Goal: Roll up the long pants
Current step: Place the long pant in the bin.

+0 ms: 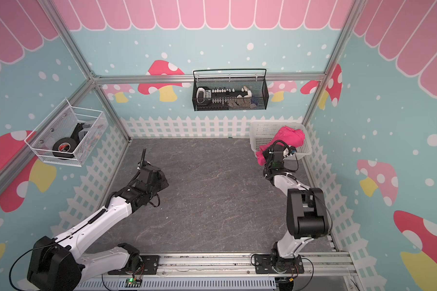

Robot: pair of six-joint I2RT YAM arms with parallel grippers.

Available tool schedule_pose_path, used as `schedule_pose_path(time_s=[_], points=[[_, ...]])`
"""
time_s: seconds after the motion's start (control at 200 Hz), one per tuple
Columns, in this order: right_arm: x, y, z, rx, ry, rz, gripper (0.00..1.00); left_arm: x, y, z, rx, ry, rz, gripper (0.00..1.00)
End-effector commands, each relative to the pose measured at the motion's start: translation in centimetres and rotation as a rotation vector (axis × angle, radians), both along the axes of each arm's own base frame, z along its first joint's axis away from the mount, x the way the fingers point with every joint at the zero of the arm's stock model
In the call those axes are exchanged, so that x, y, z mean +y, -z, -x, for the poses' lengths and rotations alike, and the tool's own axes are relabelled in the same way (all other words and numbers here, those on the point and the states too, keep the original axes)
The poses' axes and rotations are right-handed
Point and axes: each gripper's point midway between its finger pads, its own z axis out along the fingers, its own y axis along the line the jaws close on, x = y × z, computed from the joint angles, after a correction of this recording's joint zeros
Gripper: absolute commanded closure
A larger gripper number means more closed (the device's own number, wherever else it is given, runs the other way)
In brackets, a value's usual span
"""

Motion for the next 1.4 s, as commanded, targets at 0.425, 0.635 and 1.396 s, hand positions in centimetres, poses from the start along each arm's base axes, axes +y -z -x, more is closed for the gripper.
schedule_pose_path(time_s=[0.425, 0.635, 1.396], points=[[3.5, -10.5, -5.0, -0.592, -0.191, -0.404, 1.0, 0.8, -1.2, -1.2, -0.03, 0.012, -0.039, 0.89], [2.6, -8.1, -5.3, -0.443, -0.15, -0.303, 1.0, 0.8, -2.2, -2.7, -0.05, 0.006, -0.018, 0.89], [-4.0, -3.9, -7.5, -0.451, 0.233, -0.203, 0.38, 0.0, -0.6, -2.7, 0.0, 0.057, -0.015, 0.9]])
